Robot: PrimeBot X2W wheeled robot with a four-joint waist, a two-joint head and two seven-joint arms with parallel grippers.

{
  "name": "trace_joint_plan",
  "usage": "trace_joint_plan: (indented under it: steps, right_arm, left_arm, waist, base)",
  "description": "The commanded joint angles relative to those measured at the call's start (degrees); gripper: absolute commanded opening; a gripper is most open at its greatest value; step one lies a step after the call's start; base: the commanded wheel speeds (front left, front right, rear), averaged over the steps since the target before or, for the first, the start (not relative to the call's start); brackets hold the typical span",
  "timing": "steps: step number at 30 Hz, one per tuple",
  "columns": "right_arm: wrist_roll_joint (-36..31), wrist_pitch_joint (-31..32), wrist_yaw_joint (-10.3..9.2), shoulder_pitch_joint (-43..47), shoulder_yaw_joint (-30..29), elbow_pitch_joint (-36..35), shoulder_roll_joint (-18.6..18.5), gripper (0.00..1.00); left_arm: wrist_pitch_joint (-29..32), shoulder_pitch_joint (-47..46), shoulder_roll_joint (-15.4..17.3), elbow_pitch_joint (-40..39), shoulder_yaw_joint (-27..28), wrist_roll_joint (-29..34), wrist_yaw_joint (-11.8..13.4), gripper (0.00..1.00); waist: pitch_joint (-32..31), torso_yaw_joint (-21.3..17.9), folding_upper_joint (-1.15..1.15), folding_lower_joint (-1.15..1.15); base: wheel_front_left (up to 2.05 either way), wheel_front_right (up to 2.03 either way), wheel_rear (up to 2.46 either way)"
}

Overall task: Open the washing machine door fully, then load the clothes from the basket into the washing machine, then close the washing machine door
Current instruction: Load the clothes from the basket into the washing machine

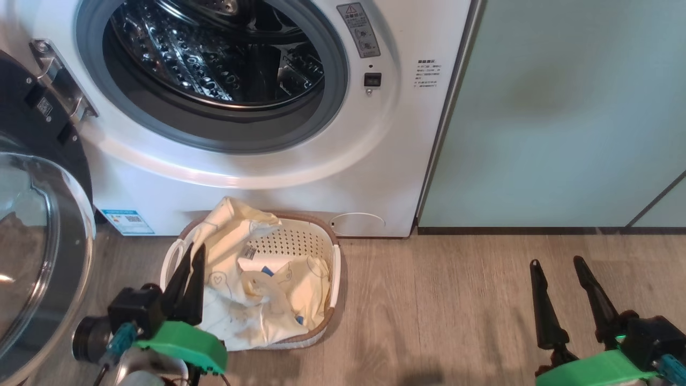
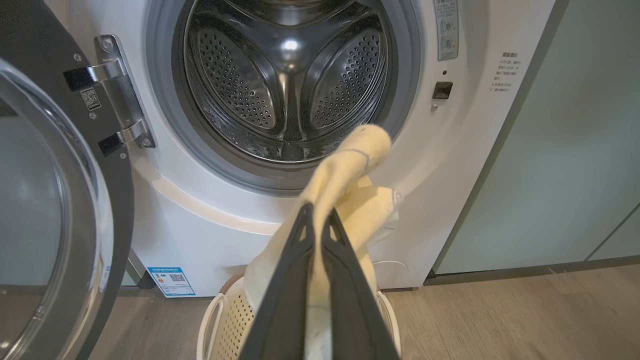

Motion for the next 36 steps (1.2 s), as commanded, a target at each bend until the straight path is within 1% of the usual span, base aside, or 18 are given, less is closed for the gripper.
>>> trace_joint_plan:
  steps: [1, 8, 14, 19, 26, 30, 36]
  right_arm:
    - [0.3, -0.4, -0.16, -0.9, 1.2, -1.9, -0.4, 1.0]
    - [0.4, -0.4, -0.16, -1.3, 1.2, -2.3, -0.4, 1.0]
    - [0.7, -0.4, -0.16, -2.6, 1.6, -2.8, -0.4, 1.0]
    - [1.3, -0.4, -0.16, -4.3, 1.5, -3.5, -0.4, 1.0]
    - [2.5, -0.4, -0.16, -7.3, 1.2, -4.7, -0.4, 1.0]
    - [3.6, -0.4, -0.16, -9.4, 1.0, -5.5, -0.4, 1.0]
    - [6.0, -0.4, -0.16, -12.2, 0.6, -5.9, -0.4, 1.0]
  left_arm:
    - [-0.2, -2.2, 1.1, -1.7, 1.8, -0.4, 0.3, 0.0]
    - [-0.2, -5.1, 1.5, 0.0, 1.6, -1.0, -0.1, 0.0]
    - [0.0, -9.8, 2.4, 3.0, 2.6, -2.1, -0.3, 0.0]
    - [0.8, -15.2, 3.6, 6.3, 3.9, -3.5, -0.7, 0.0]
    - [2.6, -25.1, 6.3, 11.8, 4.8, -5.4, -2.7, 0.0]
    - [4.5, -31.6, 8.4, 14.9, 5.3, -6.1, -3.6, 0.0]
    - [10.3, -41.1, 12.1, 19.2, 6.0, -8.7, -6.2, 0.0]
  waist:
    - [0.1, 0.1, 0.0, 0.0]
    - [1.6, 0.1, 0.0, 0.0]
    - [4.9, -1.0, 0.0, 0.0]
    - [9.4, -2.6, 0.0, 0.0]
    - [17.4, -4.8, 0.0, 0.0]
    - [21.7, -6.2, 0.0, 0.0]
    - [27.1, -8.4, 0.0, 0.0]
  base:
    - [0.0, 0.0, 0.0]
    - [0.0, 0.0, 0.0]
    - [0.0, 0.0, 0.0]
    - [0.0, 0.0, 0.0]
    - [0.0, 0.0, 0.0]
    - [0.0, 0.0, 0.0]
    - [0.0, 0.0, 0.0]
